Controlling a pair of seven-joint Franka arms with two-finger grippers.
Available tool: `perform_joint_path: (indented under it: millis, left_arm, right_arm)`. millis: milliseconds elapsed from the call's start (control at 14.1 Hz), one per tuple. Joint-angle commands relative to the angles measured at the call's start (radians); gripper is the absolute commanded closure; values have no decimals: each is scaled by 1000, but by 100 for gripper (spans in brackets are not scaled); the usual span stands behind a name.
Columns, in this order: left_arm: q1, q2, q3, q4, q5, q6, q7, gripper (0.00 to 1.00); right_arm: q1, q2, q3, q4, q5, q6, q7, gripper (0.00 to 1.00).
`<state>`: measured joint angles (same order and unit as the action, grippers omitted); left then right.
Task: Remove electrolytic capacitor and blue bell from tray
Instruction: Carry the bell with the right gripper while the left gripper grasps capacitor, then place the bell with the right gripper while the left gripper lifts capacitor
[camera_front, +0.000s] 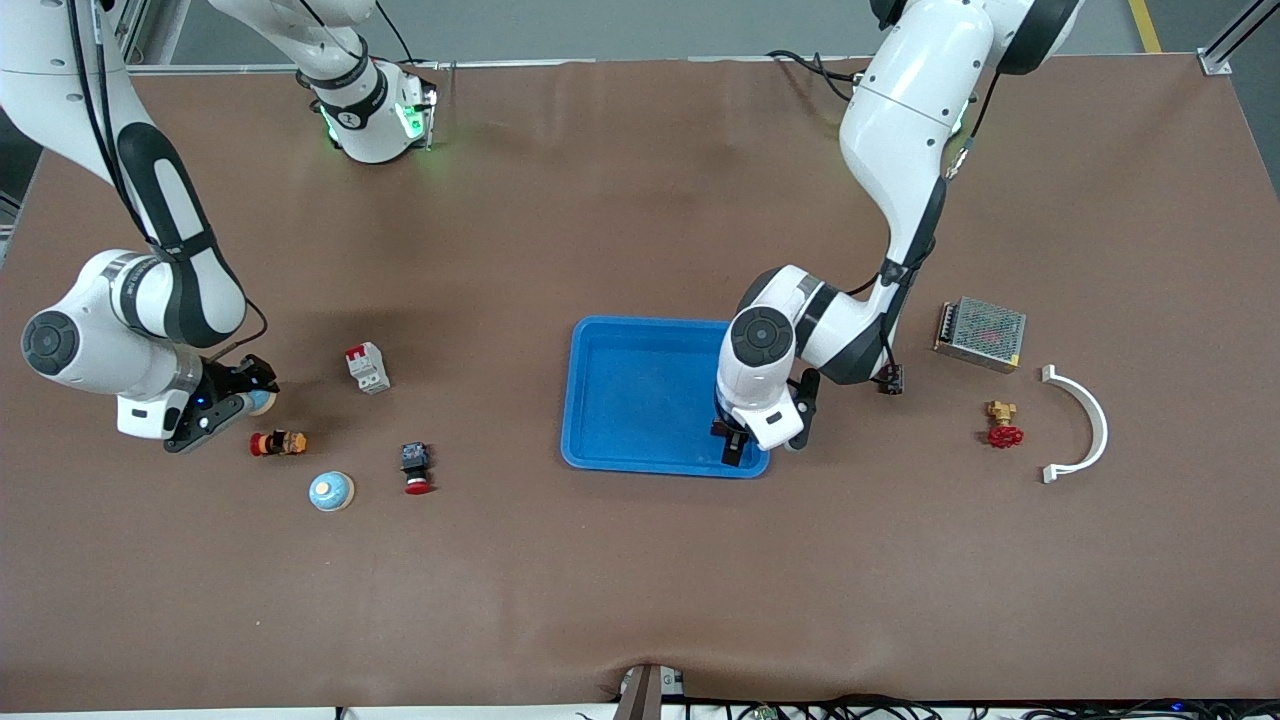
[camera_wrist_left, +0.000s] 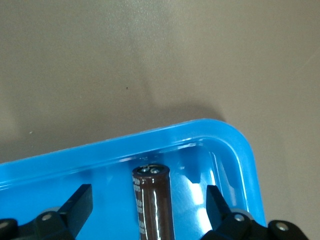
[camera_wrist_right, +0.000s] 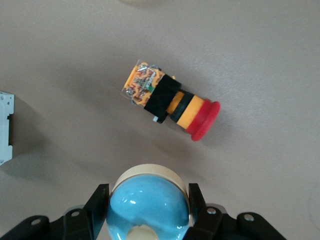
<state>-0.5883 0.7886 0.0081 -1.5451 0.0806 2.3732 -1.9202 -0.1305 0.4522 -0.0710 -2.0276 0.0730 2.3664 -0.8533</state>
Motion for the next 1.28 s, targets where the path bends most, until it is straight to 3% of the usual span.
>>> perform_joint_path:
  millis: [0,284,355,426,568,1207]
  left_arm:
    - [-22,17,9,22,30,3,-20,0]
    - [-24,18,9,20,34,3,-20,0]
    - [-24,17,9,20,34,3,-22,8]
    - [-27,17,9,20,33,3,-23,34]
    - [-31,15,9,20,33,3,-45,100]
    - [-30,-6,7,22,59,1,29,100]
  right_arm:
    - [-12,-23,16,-29,27,10,-12,57]
    - [-11,-20,16,-37,34,11,-13,57]
    - [-9,-20,16,-43,37,17,-13,57]
    - [-9,-20,17,-57,44,36,-12,57]
    - [-2,-21,17,-86,48,80,-12,57]
    - [3,-15,17,-94,57,99,-10,57]
